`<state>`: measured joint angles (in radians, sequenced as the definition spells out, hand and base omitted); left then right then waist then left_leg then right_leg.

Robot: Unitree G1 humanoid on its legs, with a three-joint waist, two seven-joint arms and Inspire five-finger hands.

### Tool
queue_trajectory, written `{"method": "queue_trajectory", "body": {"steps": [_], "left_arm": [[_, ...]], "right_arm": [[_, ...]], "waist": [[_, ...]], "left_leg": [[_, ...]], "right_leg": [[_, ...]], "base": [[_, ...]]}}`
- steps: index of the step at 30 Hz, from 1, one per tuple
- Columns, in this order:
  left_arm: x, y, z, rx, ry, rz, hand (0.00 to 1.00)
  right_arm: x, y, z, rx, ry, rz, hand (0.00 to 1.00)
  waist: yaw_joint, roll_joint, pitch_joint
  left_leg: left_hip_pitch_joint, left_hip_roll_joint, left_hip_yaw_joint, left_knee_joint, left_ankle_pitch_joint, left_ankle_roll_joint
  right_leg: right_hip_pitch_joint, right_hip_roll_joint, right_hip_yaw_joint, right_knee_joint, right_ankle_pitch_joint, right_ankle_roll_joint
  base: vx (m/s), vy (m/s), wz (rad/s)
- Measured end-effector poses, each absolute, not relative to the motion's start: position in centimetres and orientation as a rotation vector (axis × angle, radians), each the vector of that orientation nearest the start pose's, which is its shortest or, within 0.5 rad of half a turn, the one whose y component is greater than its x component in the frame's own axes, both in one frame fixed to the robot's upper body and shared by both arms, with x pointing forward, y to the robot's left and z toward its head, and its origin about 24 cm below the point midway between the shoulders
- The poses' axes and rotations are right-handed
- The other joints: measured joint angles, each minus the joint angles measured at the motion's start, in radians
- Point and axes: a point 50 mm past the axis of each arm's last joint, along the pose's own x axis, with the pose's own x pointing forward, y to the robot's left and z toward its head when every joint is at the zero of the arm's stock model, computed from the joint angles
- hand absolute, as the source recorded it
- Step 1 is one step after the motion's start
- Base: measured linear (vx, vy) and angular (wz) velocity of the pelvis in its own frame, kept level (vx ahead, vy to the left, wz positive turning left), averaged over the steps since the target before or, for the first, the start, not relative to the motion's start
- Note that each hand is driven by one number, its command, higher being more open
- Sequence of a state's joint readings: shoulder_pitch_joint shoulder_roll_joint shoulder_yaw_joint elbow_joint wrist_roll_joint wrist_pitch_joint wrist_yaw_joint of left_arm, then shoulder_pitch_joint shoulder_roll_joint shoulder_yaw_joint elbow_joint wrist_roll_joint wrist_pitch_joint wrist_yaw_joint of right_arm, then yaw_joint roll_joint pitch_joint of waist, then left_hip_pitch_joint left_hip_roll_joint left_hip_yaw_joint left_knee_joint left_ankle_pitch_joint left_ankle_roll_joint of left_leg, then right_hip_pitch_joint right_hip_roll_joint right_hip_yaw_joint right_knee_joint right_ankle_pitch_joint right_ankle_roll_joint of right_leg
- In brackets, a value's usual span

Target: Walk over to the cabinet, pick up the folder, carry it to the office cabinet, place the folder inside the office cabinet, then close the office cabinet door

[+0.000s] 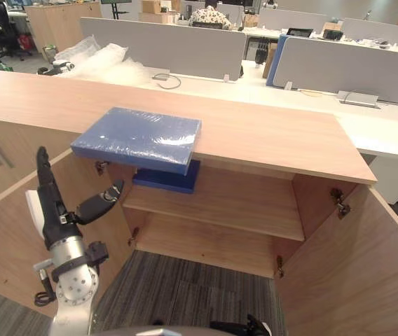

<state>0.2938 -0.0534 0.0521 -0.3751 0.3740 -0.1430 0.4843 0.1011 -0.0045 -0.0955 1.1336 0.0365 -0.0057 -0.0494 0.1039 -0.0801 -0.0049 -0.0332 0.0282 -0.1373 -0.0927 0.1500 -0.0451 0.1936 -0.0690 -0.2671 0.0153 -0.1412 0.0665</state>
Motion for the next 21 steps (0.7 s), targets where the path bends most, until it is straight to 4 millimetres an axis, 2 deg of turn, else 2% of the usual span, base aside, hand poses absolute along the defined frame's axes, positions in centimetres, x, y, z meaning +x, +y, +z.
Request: {"method": "queue_trajectory", "body": {"steps": [2, 5, 9, 12, 15, 21], "left_arm": [[18.6, 18.1, 9.0, 0.384, -0.329, 0.584, 1.0], [18.9, 17.3, 9.5, 0.481, -0.373, 0.515, 1.0], [20.0, 17.2, 10.2, 0.72, -0.453, 0.422, 1.0], [20.7, 18.0, 9.1, 0.899, -0.426, 0.381, 1.0], [21.2, 19.4, 7.9, 1.031, -0.368, 0.371, 1.0], [21.8, 22.0, 7.5, 1.236, -0.321, 0.349, 1.0]], "right_arm": [[6.7, -16.3, -17.4, 0.064, 1.231, -0.173, 1.0], [6.7, -16.3, -17.4, 0.045, 1.233, -0.159, 1.0], [7.2, -16.7, -17.3, 0.026, 1.219, -0.149, 1.0], [7.7, -17.5, -17.1, 0.009, 1.207, -0.143, 1.0], [8.1, -17.7, -17.0, 0.005, 1.198, -0.139, 1.0], [8.1, -17.4, -17.1, 0.01, 1.206, -0.128, 1.0]], "waist": [[0.0, -0.008, -0.006], [0.0, -0.006, -0.005], [-0.008, 0.014, 0.003], [-0.02, 0.043, 0.004], [-0.027, 0.055, 0.013], [-0.02, 0.031, 0.021]], "left_leg": [[-0.002, -0.001, 0.003, 0.001, 0.002, 0.002], [-0.002, -0.001, 0.013, 0.0, -0.001, 0.004], [0.011, 0.009, 0.024, -0.001, -0.003, 0.001], [0.019, 0.013, 0.032, -0.002, -0.009, -0.005], [0.019, 0.015, 0.033, -0.002, -0.009, -0.006], [0.018, 0.009, 0.031, -0.001, -0.012, -0.004]], "right_leg": [[-0.001, -0.005, 0.003, -0.001, 0.002, 0.003], [-0.004, -0.006, 0.019, -0.001, 0.003, 0.004], [-0.005, -0.001, 0.037, 0.004, 0.005, 0.0], [-0.002, 0.002, 0.047, 0.003, 0.004, 0.0], [-0.005, 0.007, 0.05, 0.001, -0.002, 0.003], [-0.004, 0.005, 0.049, 0.005, -0.012, -0.005]], "base": [[0.06, -0.01, 0.0], [0.03, 0.003, -0.1], [-0.03, -0.009, -0.14], [-0.05, -0.005, -0.09], [-0.03, -0.001, -0.03], [0.04, -0.016, 0.01]]}}
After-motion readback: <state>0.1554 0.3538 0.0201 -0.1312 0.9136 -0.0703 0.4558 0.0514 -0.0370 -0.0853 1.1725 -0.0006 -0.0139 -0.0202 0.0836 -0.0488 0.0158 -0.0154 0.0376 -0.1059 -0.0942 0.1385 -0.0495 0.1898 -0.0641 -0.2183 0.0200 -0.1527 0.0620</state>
